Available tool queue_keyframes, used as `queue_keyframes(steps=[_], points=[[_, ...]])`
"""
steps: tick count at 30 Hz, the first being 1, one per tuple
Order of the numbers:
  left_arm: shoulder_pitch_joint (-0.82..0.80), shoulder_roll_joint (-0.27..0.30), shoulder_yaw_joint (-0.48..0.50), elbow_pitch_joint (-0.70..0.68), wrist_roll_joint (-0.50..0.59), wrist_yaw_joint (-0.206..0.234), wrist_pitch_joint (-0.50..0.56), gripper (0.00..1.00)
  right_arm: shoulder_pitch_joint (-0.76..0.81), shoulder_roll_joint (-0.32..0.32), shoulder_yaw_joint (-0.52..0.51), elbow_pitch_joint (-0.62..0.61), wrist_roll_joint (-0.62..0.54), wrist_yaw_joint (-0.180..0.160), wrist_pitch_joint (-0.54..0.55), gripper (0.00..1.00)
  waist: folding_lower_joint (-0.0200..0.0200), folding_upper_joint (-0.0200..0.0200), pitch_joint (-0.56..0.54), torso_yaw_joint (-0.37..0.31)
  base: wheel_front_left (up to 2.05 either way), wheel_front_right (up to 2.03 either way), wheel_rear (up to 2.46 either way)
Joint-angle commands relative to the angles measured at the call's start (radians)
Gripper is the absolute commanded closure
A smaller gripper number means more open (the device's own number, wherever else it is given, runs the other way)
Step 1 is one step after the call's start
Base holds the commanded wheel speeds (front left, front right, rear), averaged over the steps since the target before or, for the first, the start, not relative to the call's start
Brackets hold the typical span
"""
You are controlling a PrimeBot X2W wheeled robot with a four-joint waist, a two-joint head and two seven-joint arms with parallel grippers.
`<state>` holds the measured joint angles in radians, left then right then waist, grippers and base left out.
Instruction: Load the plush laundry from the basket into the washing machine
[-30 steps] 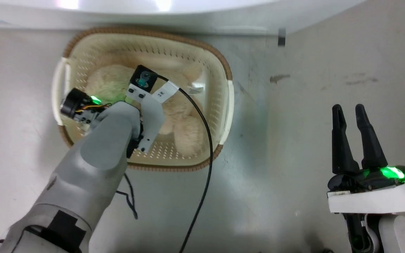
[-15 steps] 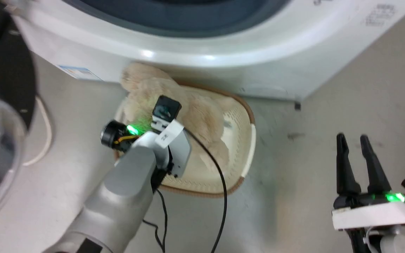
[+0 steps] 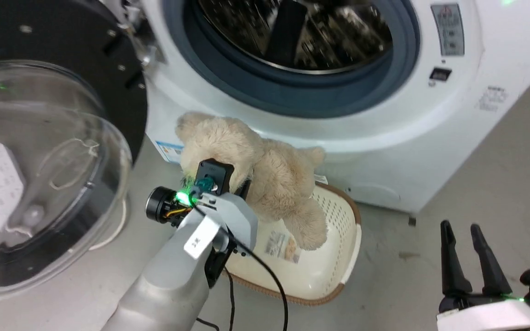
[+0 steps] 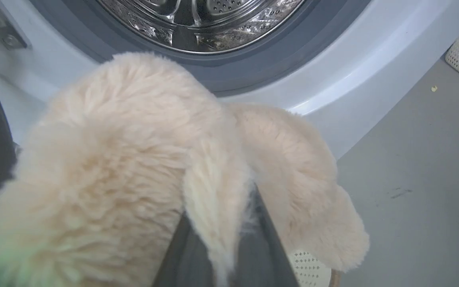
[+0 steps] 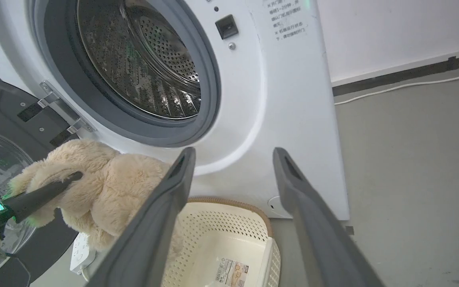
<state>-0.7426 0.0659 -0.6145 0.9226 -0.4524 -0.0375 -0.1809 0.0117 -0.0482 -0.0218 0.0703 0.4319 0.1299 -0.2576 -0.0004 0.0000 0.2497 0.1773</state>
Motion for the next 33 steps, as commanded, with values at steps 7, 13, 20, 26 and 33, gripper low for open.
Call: queue_keyframes(steps=[7,13,20,26,33], points=[[0.052,-0.008,0.045,-0.111,-0.017,0.026,-0.076,1.0,0.042,-0.002,0.0,0.003,0.006,0.001,-0.004,0.0,0.0004,0.0,-0.066,0.026,0.0,0.0,0.0],[0.083,-0.007,0.113,-0.283,0.012,0.056,-0.08,1.0,0.055,-0.002,-0.004,-0.006,0.005,0.001,-0.004,0.0,0.0004,0.0,-0.052,0.011,0.0,0.0,0.0],[0.087,-0.007,0.234,-0.445,0.06,0.074,-0.081,1.0,0.034,-0.002,-0.004,-0.025,-0.004,0.001,-0.003,0.0,0.0004,0.0,0.009,-0.037,0.0,0.0,0.0],[0.052,-0.01,0.311,-0.509,0.114,0.06,-0.081,1.0,-0.004,-0.002,0.001,-0.047,-0.01,0.001,-0.001,0.0,0.0004,0.0,0.083,-0.081,0.0,0.0,0.0],[-0.018,-0.013,0.381,-0.53,0.166,0.037,-0.081,1.0,-0.034,-0.002,0.002,-0.061,-0.011,0.001,-0.002,0.0,0.0004,0.0,0.167,-0.132,0.0,0.0,0.0]])
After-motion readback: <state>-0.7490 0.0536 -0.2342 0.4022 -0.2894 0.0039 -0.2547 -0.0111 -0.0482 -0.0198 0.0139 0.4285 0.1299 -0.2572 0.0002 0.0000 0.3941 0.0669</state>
